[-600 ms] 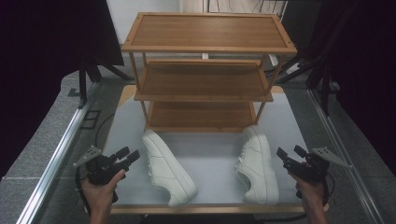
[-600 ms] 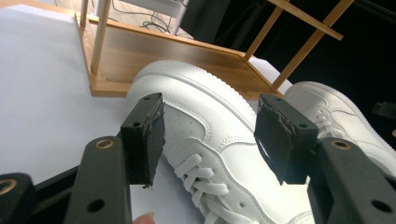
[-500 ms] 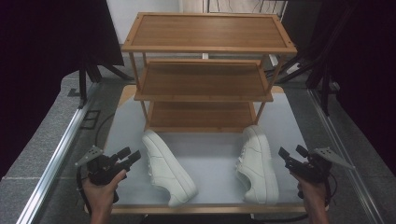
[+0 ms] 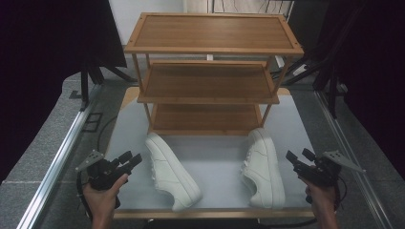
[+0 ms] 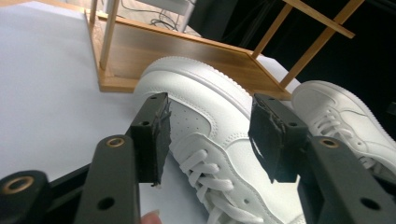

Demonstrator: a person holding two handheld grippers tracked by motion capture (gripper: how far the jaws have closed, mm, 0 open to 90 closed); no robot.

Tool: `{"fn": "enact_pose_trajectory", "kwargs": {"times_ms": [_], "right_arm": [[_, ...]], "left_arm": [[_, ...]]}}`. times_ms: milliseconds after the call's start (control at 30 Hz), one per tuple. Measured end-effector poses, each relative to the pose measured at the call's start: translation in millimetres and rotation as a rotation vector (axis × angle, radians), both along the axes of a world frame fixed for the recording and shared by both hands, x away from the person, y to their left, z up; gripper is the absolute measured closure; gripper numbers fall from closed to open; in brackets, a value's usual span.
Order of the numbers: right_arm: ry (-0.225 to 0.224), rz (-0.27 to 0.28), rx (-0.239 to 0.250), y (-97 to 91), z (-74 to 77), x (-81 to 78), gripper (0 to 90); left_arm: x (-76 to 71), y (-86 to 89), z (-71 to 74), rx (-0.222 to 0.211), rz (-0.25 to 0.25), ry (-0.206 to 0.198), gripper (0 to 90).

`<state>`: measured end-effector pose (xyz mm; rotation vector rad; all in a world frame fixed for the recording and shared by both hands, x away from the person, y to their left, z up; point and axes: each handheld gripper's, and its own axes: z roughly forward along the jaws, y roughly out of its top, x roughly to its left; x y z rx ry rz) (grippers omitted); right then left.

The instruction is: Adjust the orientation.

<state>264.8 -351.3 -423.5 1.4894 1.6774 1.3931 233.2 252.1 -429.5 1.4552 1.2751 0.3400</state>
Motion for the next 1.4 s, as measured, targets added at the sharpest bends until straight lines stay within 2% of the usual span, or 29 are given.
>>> {"fn": "enact_pose_trajectory", "kwargs": {"times_ms": [233, 467, 667, 833, 967, 1033, 1067, 1167, 1200, 1333, 1400], "right_arm": [[0.007, 0.003, 0.003, -1.5, -0.5, 3.5, 27.6], [-0.002, 0.004, -0.007, 6.5, 4.6, 1.2, 28.3], [0.008, 0.012, -0.013, 11.9, 1.8, 2.3, 28.4], [0.02, 0.014, 0.002, 11.0, -1.9, 4.1, 28.7], [0.019, 0.014, 0.006, 10.1, -1.1, 3.3, 28.7], [0.017, 0.01, 0.008, 9.5, -0.5, 3.0, 28.8], [0.017, 0.008, 0.013, 8.6, 0.1, 2.8, 28.9], [0.015, -0.003, 0.021, 6.2, 0.6, 3.2, 29.1], [0.016, -0.006, 0.024, 5.5, 0.4, 3.4, 29.2], [0.022, -0.013, 0.027, 4.9, -0.1, 3.8, 29.4], [0.027, -0.016, 0.026, 6.5, -1.2, 5.1, 29.4]], "left_arm": [[0.7, -0.1, 2.6, 0.011, 0.014, -0.001, 61.9], [-10.8, -3.7, 10.1, 0.016, -0.005, -0.023, 81.2], [-16.8, -5.7, 17.4, 0.035, -0.008, -0.04, 89.4], [-18.3, -10.8, 14.7, 0.044, -0.01, -0.024, 90.0], [-28.8, -20.4, 6.4, 0.066, -0.029, 0.009, 90.0], [-31.9, -22.8, 4.0, 0.063, -0.039, 0.018, 90.0], [-40.2, -29.0, -1.5, 0.075, -0.053, 0.034, 90.0], [-48.2, -33.6, -6.6, 0.075, -0.063, 0.045, 90.0], [-56.0, -37.6, -11.8, 0.076, -0.071, 0.055, 90.0], [-66.4, -44.2, -20.7, 0.083, -0.091, 0.074, 90.0], [-73.8, -53.4, -30.3, 0.09, -0.126, 0.101, 90.0]]}}
